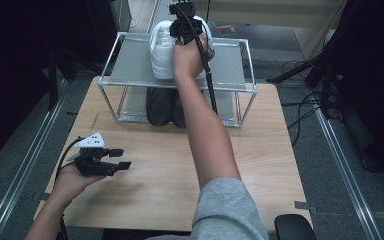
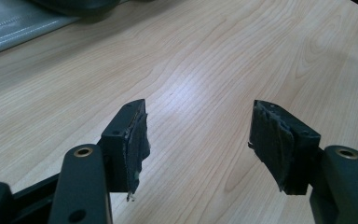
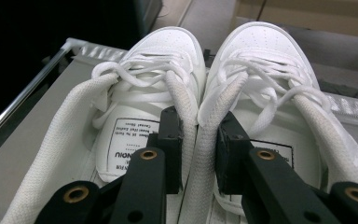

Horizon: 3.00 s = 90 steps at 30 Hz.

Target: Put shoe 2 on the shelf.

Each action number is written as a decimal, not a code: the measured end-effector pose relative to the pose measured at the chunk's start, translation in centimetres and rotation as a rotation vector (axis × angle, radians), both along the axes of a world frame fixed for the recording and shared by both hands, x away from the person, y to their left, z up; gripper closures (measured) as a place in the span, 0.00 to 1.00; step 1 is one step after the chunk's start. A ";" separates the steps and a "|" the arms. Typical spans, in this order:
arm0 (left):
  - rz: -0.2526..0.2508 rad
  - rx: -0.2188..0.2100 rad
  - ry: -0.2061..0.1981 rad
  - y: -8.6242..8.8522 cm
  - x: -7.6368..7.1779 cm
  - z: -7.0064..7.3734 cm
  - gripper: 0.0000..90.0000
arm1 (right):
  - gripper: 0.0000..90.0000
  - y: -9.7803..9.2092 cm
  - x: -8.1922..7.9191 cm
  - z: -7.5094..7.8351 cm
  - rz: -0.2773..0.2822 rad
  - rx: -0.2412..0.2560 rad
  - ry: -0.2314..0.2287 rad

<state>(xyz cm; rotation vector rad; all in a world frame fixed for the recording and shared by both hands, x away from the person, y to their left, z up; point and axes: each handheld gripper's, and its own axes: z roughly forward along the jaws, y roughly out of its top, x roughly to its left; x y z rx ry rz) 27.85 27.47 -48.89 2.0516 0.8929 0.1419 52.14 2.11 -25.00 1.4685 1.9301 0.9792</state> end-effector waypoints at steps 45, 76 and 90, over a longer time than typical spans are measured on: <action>-0.047 0.036 0.006 -1.6 0.9 -0.2 0.41 | 0.54 -0.5 -3.4 -1.8 0.158 0.004 -0.005; -0.069 0.042 0.030 -2.5 2.6 -0.3 0.41 | 0.53 -6.4 -8.0 -1.5 0.394 0.088 -0.090; -0.061 0.005 0.041 -2.6 4.2 -0.2 0.41 | 0.48 -8.3 -10.9 -3.5 0.467 0.068 -0.114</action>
